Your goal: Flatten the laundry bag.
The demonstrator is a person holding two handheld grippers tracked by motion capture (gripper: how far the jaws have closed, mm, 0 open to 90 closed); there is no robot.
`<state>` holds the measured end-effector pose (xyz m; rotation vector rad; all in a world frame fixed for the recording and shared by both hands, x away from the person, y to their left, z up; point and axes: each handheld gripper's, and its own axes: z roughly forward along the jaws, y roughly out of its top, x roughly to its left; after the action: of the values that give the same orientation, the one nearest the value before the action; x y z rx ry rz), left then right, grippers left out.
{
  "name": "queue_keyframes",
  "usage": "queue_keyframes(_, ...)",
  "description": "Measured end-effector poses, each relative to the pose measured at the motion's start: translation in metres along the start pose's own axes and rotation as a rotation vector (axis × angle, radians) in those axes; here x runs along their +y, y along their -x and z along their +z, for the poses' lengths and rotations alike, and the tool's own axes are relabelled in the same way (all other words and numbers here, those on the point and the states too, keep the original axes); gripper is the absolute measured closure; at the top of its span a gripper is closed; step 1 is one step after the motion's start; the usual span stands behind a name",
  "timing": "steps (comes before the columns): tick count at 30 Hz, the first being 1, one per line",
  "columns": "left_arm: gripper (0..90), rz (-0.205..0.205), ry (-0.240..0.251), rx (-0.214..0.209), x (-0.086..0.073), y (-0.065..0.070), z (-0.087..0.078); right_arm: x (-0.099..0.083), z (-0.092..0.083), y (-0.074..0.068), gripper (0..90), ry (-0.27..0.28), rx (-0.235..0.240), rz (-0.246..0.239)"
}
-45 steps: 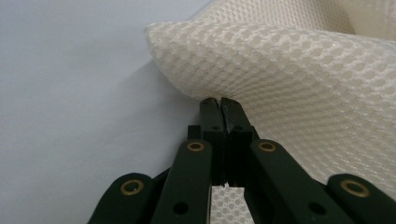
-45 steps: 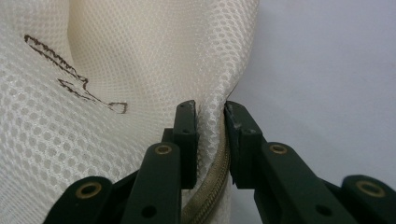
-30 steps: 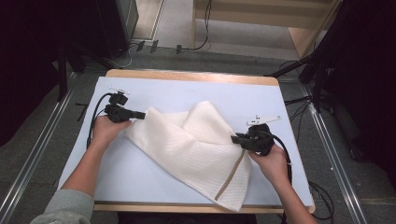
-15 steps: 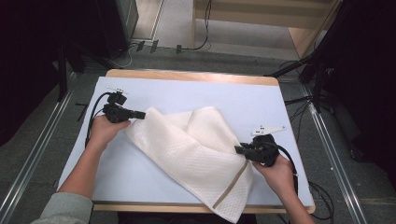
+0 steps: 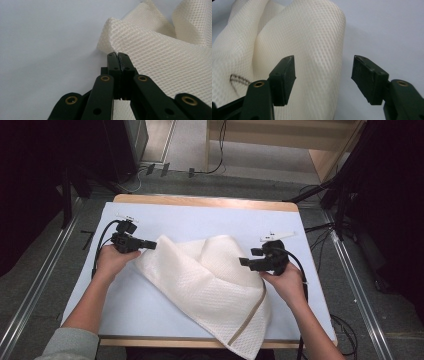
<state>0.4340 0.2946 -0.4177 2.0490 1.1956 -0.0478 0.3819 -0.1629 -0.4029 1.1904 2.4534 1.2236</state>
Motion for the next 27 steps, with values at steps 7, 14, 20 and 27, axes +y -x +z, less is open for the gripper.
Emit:
queue_keyframes(7, 90.0, -0.002, -0.006, -0.004, -0.002, -0.002, 0.000, 0.024, 0.043, 0.003, 25.9, -0.027, 0.007, -0.009)
queue_keyframes(14, 90.0, -0.013, -0.012, 0.010, -0.004, -0.004, -0.001, 0.020, 0.063, 0.000, 79.0, -0.134, 0.018, -0.057)
queue_keyframes(20, 90.0, -0.041, 0.056, 0.035, -0.005, -0.006, -0.018, 0.037, 0.030, -0.008, 82.8, 0.000, -0.045, -0.095)
queue_keyframes(27, 90.0, -0.061, 0.065, 0.047, -0.017, -0.011, -0.037, 0.038, -0.003, 0.002, 82.3, 0.072, -0.096, -0.059)
